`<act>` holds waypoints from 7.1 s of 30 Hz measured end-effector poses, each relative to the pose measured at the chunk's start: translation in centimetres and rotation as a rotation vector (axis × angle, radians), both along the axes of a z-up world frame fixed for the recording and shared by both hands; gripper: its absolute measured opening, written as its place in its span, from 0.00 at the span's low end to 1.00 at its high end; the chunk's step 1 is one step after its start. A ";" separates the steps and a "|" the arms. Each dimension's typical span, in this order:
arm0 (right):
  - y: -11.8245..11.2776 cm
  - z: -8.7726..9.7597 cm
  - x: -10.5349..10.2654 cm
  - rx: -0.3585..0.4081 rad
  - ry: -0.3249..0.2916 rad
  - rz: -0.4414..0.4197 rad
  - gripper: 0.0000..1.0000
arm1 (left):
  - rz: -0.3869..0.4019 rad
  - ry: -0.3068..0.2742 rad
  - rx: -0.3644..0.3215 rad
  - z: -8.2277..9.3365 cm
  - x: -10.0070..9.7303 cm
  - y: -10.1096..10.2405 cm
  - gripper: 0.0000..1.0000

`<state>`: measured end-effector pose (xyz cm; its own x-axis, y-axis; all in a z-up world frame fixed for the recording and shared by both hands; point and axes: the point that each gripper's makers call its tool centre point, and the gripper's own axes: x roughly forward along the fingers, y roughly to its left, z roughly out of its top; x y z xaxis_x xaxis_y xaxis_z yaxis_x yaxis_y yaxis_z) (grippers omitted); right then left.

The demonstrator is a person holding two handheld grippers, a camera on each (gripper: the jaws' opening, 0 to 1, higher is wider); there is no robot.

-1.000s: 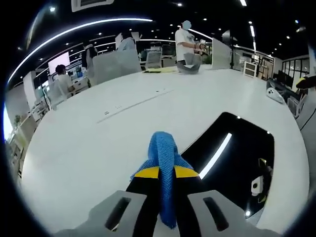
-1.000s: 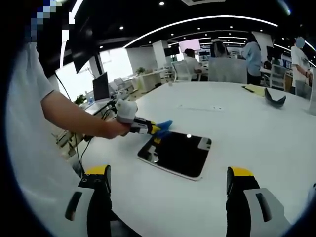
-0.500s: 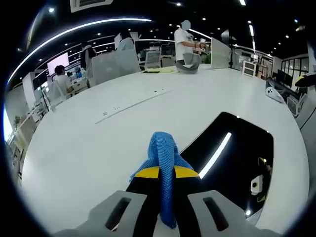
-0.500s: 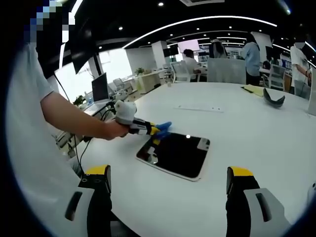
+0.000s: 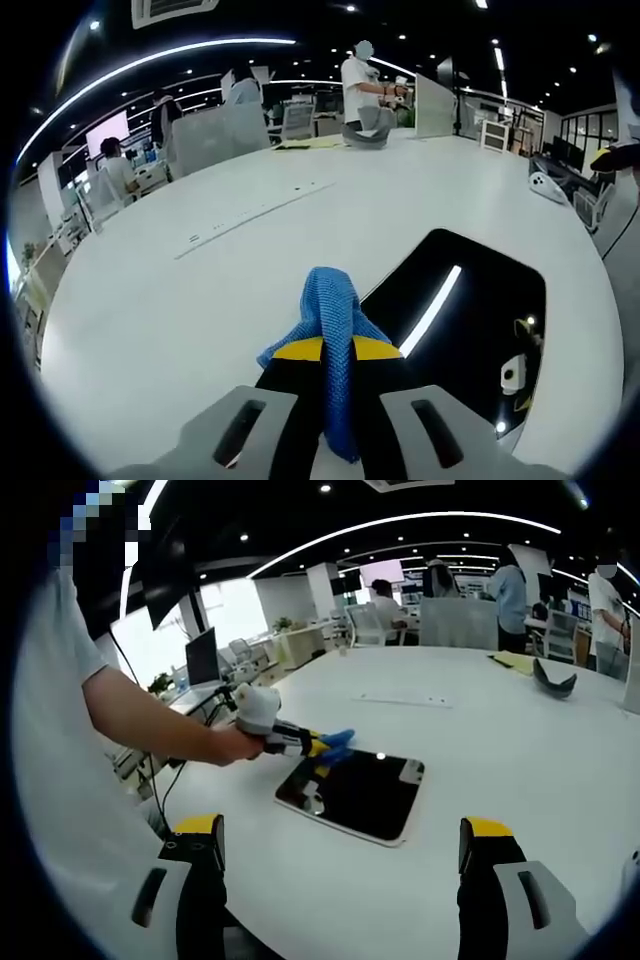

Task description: Wipe the mirror surface with the cleaning cloth until all visible marks leave the cleaned area.

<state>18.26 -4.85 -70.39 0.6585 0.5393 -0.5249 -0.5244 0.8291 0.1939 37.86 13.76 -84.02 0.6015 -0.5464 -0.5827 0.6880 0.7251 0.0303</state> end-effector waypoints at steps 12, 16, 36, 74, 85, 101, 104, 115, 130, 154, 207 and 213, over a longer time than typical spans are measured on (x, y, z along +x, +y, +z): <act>0.1 0.0 0.0 0.002 0.002 0.000 0.97 | -0.013 0.000 0.003 0.0 -0.2 -0.7 0.06; 0.2 -0.1 0.0 0.002 0.002 0.003 0.97 | -0.015 0.000 0.002 0.0 -0.3 -0.9 0.06; 0.4 -0.1 -0.1 0.012 -0.001 -0.002 0.97 | -0.028 0.002 -0.002 0.0 -0.6 -2.2 0.06; -0.5 0.0 -0.3 0.011 -0.003 -0.031 0.97 | -0.094 0.006 -0.006 0.0 -1.7 -6.5 0.06; -1.1 -0.1 -0.5 0.008 0.001 -0.040 0.97 | -0.123 0.004 -0.002 -0.1 -2.1 -8.3 0.06; -1.6 -0.2 -0.3 0.017 0.004 -0.051 0.97 | -0.150 0.003 0.005 -0.1 -2.6 -10.3 0.06; -1.7 -0.3 -0.4 0.019 0.006 -0.054 0.97 | -0.158 0.002 0.005 -0.1 -2.6 -10.7 0.06; -1.8 -0.5 -0.4 0.025 0.008 -0.059 0.97 | -0.179 0.008 0.008 -0.2 -2.9 -12.1 0.06; -2.3 -0.6 -0.4 0.026 0.011 -0.069 0.97 | -0.199 0.008 0.004 -0.2 -3.2 -14.1 0.06; -3.1 -0.7 -0.5 0.023 0.017 -0.094 0.97 | -0.236 0.015 -0.012 -0.2 -3.5 -16.6 0.06; -3.4 -0.5 -0.7 0.018 0.012 -0.111 0.97 | -0.307 0.010 -0.032 -0.2 -4.4 -16.9 0.06; -3.1 -0.5 -0.5 0.015 0.010 -0.103 0.97 | -0.297 0.012 -0.034 -0.2 -4.3 -16.2 0.06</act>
<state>17.72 -7.96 -70.87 0.7057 0.4771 -0.5238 -0.4348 0.8753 0.2114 33.53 -2.48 -84.23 0.4057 -0.7171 -0.5668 0.8704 0.4924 -0.0001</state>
